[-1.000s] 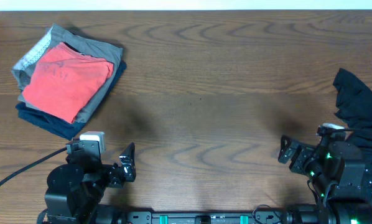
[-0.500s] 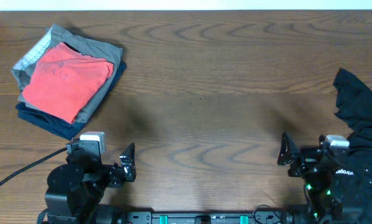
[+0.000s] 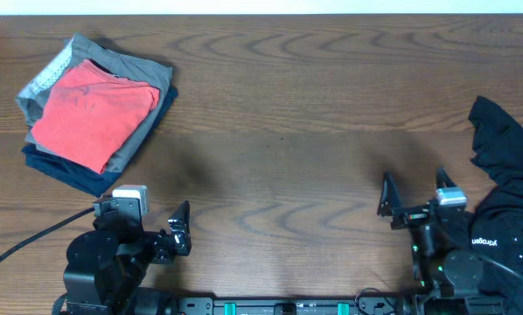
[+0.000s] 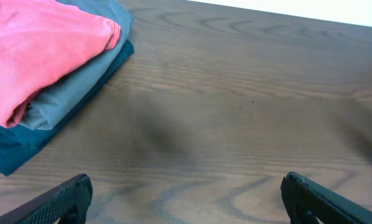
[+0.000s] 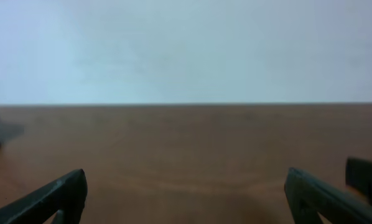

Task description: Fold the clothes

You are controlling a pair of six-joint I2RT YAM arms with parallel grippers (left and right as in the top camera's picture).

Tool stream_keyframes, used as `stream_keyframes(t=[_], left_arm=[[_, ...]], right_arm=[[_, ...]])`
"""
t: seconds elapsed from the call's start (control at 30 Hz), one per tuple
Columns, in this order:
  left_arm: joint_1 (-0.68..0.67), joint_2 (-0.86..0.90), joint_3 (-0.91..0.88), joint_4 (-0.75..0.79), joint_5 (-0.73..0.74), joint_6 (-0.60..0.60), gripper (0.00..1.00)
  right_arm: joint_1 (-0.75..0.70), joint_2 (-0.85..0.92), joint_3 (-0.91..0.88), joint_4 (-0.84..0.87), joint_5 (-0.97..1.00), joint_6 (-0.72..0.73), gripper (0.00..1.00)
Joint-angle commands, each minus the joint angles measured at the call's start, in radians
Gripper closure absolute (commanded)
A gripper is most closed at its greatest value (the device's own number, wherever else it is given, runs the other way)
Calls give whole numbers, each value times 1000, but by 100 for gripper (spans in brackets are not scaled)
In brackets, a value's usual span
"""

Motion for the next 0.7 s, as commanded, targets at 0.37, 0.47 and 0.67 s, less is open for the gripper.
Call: stream_keyframes(t=[0.37, 0.47, 0.67], left_arm=[[0, -5, 1, 2, -11, -1, 2], [0, -5, 1, 2, -11, -1, 2], [0, -5, 1, 2, -11, -1, 2]], right_arm=[[4, -4, -3, -75, -14, -84, 1], [5, -4, -3, -75, -14, -84, 1], [5, -4, -3, -75, -14, -84, 1]])
